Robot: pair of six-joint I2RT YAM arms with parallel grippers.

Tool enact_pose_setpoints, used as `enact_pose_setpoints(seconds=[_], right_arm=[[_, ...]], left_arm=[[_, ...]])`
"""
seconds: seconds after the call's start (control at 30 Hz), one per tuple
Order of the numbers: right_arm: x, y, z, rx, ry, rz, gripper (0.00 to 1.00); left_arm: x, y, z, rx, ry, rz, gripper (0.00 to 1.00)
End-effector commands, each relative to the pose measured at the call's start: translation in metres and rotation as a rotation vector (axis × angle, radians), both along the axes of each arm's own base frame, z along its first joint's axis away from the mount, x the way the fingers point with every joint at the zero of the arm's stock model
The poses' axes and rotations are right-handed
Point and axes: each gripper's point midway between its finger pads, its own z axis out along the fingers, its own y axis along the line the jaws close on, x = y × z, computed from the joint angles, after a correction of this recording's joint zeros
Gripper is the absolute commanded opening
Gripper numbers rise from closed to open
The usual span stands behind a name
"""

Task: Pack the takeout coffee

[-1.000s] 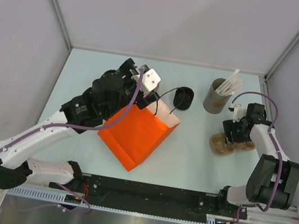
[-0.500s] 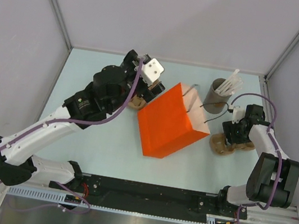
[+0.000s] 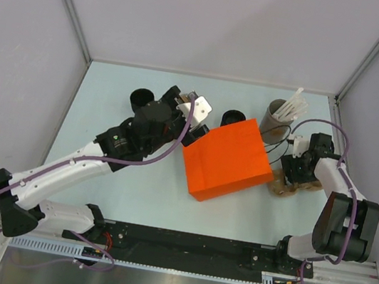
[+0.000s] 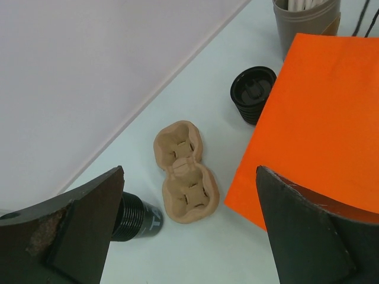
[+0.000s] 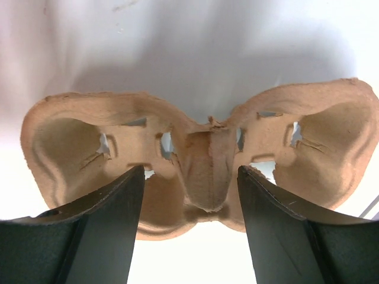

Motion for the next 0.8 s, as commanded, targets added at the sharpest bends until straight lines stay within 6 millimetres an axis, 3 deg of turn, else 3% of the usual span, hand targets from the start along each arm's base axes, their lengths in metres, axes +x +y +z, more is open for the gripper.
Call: enact_pose_setpoints(seconds=[0.0,0.13,0.27,0.3,0.57,0.77], right_arm=[[0.005,0.004,0.01,-0.005,-0.043,0.008,0.68],[0.003,0.009,0.024,-0.029,-0.077,0.019,0.68],[0.002,0.024,0.053,-0.063,-0.165,0.051,0.69],[0.003,0.042,0.059,-0.062,-0.185,0.096,0.69],[0.003,0.102,0.111,-0.057,-0.303,0.221,0.7],[0.005,0.135,0.131,0.0,-0.316,0.332,0.7]], left_arm=[[-0.002,-0.008,-0.001,-0.067,0.001,-0.029,0.98],[-0.004,-0.007,0.003,-0.081,-0.002,-0.033,0.98],[-0.005,-0.001,0.008,-0.079,-0.019,-0.017,0.98],[-0.005,0.001,0.008,-0.078,-0.021,-0.013,0.98],[-0.012,0.011,-0.007,-0.064,-0.009,-0.013,0.99],[-0.015,0.013,-0.018,-0.031,0.0,-0.039,0.99]])
